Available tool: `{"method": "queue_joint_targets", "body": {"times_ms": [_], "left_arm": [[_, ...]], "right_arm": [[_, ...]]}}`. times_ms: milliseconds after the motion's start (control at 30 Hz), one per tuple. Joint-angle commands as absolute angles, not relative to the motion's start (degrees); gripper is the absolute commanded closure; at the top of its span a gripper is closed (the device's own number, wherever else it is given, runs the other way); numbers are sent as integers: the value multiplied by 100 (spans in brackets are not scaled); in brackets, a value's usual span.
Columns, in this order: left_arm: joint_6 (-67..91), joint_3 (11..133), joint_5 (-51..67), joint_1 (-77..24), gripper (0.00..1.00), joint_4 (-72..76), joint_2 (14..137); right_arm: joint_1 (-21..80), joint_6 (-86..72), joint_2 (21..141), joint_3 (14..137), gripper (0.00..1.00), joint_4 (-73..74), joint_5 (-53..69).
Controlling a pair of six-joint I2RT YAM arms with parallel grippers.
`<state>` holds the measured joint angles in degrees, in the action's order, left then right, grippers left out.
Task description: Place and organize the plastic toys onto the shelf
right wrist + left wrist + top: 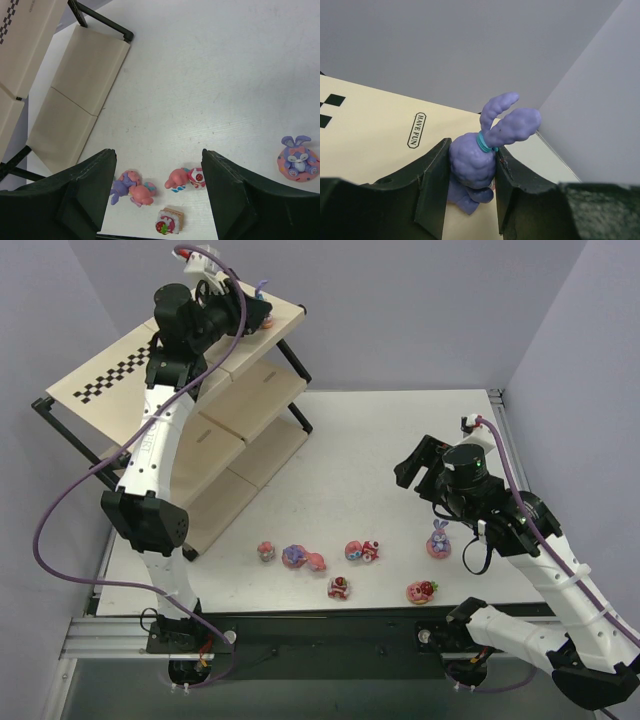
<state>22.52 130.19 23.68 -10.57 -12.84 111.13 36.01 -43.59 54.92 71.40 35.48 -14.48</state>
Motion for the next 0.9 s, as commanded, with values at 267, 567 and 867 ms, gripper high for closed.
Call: {"method": "queue_joint_targets", "body": {"times_ms": [267,567,867], "left_arm": [[2619,11690,2101,-1037,68,167,10538],[2725,11320,2004,-1037,52,483,10345],[2690,11311,1942,-1037,42,369,10292]], "right_arm": [[3560,-4500,5361,7066,30,3437,-1644],[3551,-4535,5309,7022,30,3437,-1608],[3551,-4579,5203,6944,30,3437,-1617]]}}
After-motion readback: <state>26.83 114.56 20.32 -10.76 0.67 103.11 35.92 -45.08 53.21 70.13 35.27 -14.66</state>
